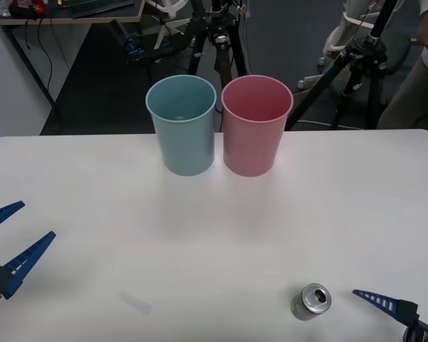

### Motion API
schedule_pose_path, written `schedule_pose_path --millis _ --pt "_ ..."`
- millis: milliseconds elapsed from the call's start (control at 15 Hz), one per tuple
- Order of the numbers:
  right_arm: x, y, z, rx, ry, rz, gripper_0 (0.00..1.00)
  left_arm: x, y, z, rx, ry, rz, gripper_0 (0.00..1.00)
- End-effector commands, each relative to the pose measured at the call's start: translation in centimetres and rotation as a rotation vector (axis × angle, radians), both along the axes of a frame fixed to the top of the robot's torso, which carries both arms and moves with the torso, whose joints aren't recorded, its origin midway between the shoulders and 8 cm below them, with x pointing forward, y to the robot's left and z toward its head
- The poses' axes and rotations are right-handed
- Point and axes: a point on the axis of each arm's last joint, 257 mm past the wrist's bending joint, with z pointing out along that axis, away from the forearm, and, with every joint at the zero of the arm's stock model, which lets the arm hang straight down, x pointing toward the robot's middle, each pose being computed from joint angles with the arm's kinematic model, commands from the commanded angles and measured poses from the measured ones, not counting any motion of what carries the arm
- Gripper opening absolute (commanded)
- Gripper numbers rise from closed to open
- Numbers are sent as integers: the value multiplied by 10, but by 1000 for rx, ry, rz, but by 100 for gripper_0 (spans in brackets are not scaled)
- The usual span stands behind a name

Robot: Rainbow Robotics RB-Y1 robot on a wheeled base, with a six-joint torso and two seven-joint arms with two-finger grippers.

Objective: Grasp the object on the table and drop it into the matching bin: aluminum can to the light blue bin, PET bottle to the pink bin.

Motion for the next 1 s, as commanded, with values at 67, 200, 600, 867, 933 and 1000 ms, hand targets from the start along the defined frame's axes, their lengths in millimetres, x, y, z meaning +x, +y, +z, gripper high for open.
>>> schedule_pose_path --millis 67,200,600,867,933,1000 --pt "9 6 -2 -1 -4 -9 100 0 0 0 0 0 0 100" --pt "14 14 -4 2 -2 -3 100 0 0 0 0 0 0 100" --pt "25 38 -6 14 -9 19 100 0 0 0 0 0 0 100" --pt "37 53 -7 21 -14 20 100 0 0 0 0 0 0 100" --pt "40 56 -6 26 -20 20 100 0 0 0 0 0 0 100" --pt "43 60 -6 27 -20 19 100 0 0 0 0 0 0 100"
